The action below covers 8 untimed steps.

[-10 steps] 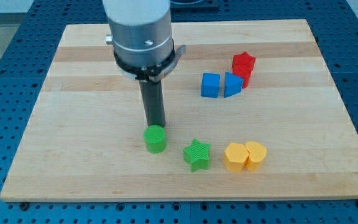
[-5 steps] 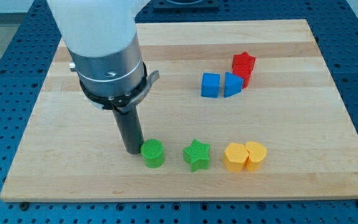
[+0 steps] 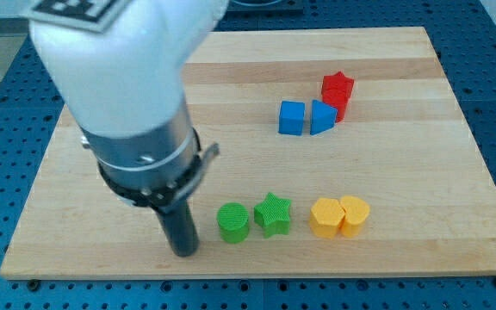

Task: Move the green circle into the green star

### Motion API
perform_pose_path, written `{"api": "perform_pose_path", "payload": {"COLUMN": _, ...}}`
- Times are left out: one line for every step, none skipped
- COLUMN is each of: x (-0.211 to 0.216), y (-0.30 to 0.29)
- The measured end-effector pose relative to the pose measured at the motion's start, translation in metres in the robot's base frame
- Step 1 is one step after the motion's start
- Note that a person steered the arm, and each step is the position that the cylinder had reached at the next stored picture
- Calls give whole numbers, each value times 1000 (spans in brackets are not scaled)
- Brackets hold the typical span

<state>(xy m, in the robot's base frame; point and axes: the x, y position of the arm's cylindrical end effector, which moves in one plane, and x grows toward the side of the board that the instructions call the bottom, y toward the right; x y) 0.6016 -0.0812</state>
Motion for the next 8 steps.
{"api": "perform_pose_path", "payload": {"x": 1, "y": 12}}
{"api": "perform_pose_path", "payload": {"x": -6, "y": 12}}
{"api": "perform_pose_path", "payload": {"x": -6, "y": 20}}
{"api": "perform_pose_path", "payload": {"x": -11, "y": 30}}
{"api": "perform_pose_path", "payload": {"x": -15, "y": 31}}
{"api": "perform_pose_path", "payload": {"x": -15, "y": 40}}
{"api": "perform_pose_path", "payload": {"x": -15, "y": 52}}
{"api": "perform_pose_path", "payload": {"x": -15, "y": 63}}
